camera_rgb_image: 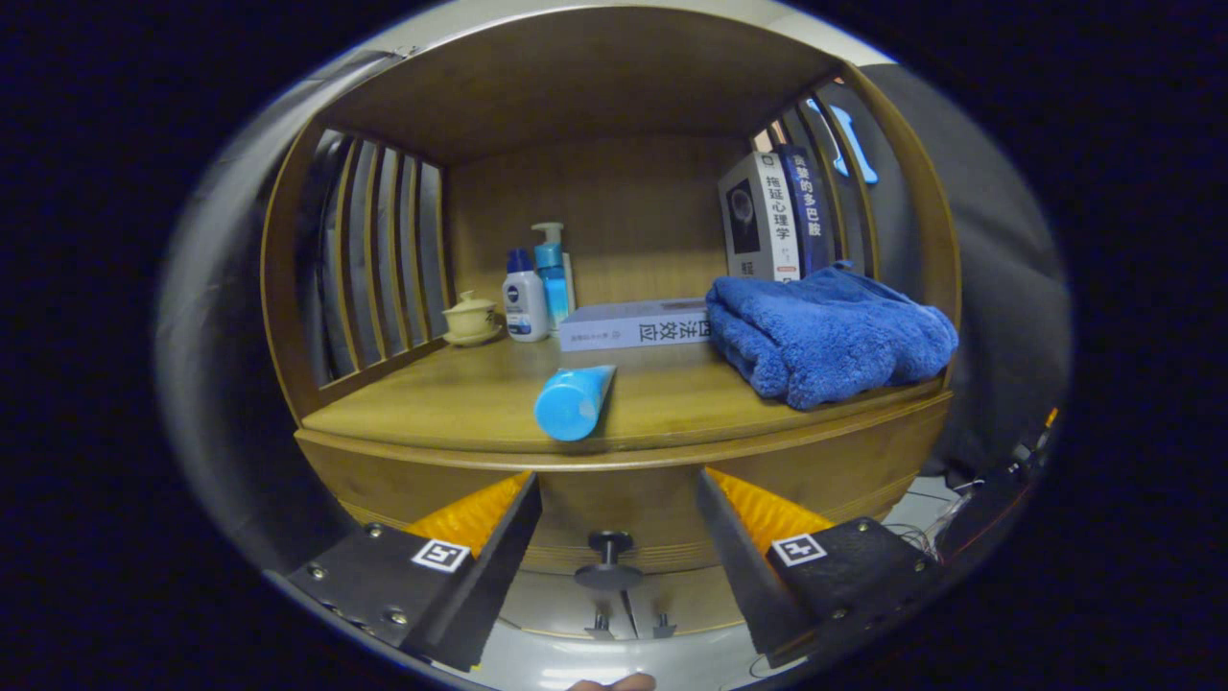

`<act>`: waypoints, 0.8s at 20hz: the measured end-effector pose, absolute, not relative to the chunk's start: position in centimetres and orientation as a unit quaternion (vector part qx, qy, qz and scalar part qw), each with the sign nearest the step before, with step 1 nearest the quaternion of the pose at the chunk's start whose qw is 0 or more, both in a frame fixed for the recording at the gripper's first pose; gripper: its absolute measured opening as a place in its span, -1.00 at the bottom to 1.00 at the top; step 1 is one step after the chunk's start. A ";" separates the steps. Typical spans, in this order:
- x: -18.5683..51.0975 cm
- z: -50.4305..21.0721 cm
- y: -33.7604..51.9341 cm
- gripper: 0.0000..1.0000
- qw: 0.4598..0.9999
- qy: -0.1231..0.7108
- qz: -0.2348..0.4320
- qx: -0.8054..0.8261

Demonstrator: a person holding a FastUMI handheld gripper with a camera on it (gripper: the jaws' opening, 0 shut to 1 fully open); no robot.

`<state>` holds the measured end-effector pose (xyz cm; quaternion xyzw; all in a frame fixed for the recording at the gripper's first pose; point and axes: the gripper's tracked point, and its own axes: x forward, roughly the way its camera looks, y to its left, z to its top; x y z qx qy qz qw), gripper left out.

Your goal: Pull open the drawer, take out the items inside it, and place them on the countertop above the cabinet.

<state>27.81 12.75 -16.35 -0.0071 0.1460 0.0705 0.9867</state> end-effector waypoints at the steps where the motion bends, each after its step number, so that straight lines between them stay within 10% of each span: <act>1: 27.8 -16.4 12.7 0.97 0.987 0.145 0.070 -0.003; 16: 21.9 -2.9 13.6 0.98 0.992 0.064 0.100 -0.046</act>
